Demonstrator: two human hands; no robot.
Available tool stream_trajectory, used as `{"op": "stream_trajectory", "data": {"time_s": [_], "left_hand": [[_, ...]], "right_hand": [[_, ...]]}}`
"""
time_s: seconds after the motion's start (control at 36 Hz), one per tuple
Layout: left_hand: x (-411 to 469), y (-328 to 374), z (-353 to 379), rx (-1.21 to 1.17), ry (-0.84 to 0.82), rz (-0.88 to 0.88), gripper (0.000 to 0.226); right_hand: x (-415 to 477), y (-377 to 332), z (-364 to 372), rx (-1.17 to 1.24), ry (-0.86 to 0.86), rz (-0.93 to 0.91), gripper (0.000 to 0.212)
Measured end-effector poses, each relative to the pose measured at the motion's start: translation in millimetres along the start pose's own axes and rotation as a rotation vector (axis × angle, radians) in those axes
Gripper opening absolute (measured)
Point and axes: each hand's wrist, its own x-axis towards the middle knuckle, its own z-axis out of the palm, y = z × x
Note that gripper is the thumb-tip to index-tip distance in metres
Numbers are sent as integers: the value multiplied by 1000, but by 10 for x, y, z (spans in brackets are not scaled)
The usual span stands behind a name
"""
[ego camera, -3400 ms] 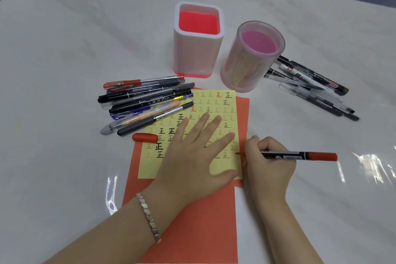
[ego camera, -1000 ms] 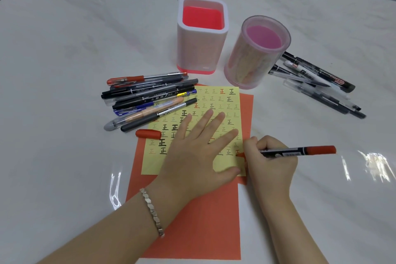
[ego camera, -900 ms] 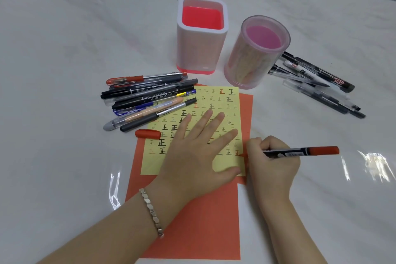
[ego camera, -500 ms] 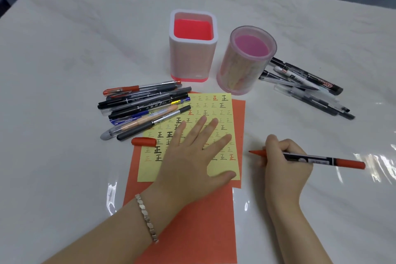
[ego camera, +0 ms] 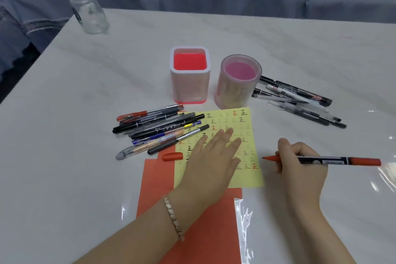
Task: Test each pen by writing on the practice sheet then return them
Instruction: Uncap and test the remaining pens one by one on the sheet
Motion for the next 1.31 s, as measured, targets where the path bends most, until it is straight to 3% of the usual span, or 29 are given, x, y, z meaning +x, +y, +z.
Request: {"op": "stream_trajectory", "data": {"time_s": [0.11,0.19,0.28,0.39,0.44,0.5,0.58,0.64,0.72,0.83,0.89,1.06,1.19,1.31], "left_hand": [[-127,-363,-289,100,86,-11,30],[-295,-615,-447,102,12,-46,23],[-423,-760,-508,87,-51,-42,34],[-498,-803,-464,89,4,-42,10],[-508,-755,-453,74,14,-73,19],[-498,-637,-489,-58,18,-138,32],[-482,-391,-626,-386,59,-301,15],[-481,-249,-695,-519,89,-330,19],[-447,-116,-784,-616,121,-315,28],[-426,-69,-800,-627,153,-282,27],[-424,-71,-789,-620,157,-277,26],[-402,-56,-772,-604,143,-285,23],[-387,-41,-762,-578,139,-247,20],[-360,-14,-765,-560,158,-208,14]], "right_hand": [[-22,0,76,-17,-60,-11,39],[-59,10,129,-12,-106,17,37],[-131,-57,180,9,-139,42,35],[-229,-154,231,124,-181,130,27],[-246,-134,247,94,-207,102,30],[-249,-116,254,80,-231,70,31],[-264,-110,246,66,-307,8,28],[-289,-150,233,82,-364,-12,25],[-347,-231,207,206,-444,34,24],[-386,-286,148,275,-508,78,64],[-380,-303,122,251,-508,67,70],[-373,-352,63,208,-497,24,68],[-370,-385,37,192,-481,36,48],[-387,-374,22,166,-503,-2,53]]}}
